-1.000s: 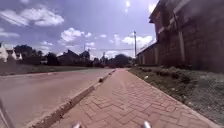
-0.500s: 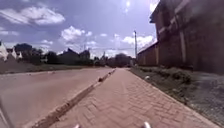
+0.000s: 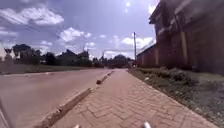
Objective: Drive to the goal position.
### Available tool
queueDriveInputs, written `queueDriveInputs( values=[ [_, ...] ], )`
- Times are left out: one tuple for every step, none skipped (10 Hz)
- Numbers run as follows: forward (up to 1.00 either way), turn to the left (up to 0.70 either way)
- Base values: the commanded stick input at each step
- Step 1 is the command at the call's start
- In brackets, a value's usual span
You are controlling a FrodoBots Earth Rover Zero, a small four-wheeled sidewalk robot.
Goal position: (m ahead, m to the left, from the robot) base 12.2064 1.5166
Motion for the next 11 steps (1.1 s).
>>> queueDriveInputs(
  values=[
    [0.5, 0.0],
    [0.5, 0.0],
    [0.5, 0.0],
    [0.5, 0.0],
    [0.5, 0.0],
    [0.5, 0.0],
    [0.5, 0.0],
    [0.5, 0.0],
    [0.5, 0.0],
    [0.5, 0.0],
    [0.5, 0.0]
  ],
)
